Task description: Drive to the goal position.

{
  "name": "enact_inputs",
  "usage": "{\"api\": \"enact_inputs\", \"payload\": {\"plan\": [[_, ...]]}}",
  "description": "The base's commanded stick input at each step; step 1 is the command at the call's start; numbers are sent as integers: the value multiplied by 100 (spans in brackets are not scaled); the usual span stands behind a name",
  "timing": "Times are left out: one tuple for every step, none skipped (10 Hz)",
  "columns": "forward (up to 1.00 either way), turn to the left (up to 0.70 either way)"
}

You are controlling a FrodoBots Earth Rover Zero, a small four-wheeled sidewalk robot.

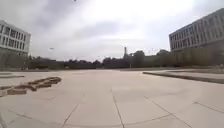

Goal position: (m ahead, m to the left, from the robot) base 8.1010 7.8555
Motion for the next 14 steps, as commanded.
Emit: {"api": "enact_inputs", "payload": {"plan": [[70, 0], [70, 0], [70, 0], [70, 0], [70, 0], [70, 0], [70, 0], [70, 0], [70, 0], [70, 0], [70, 0], [70, 0], [70, 0], [70, 0]]}}
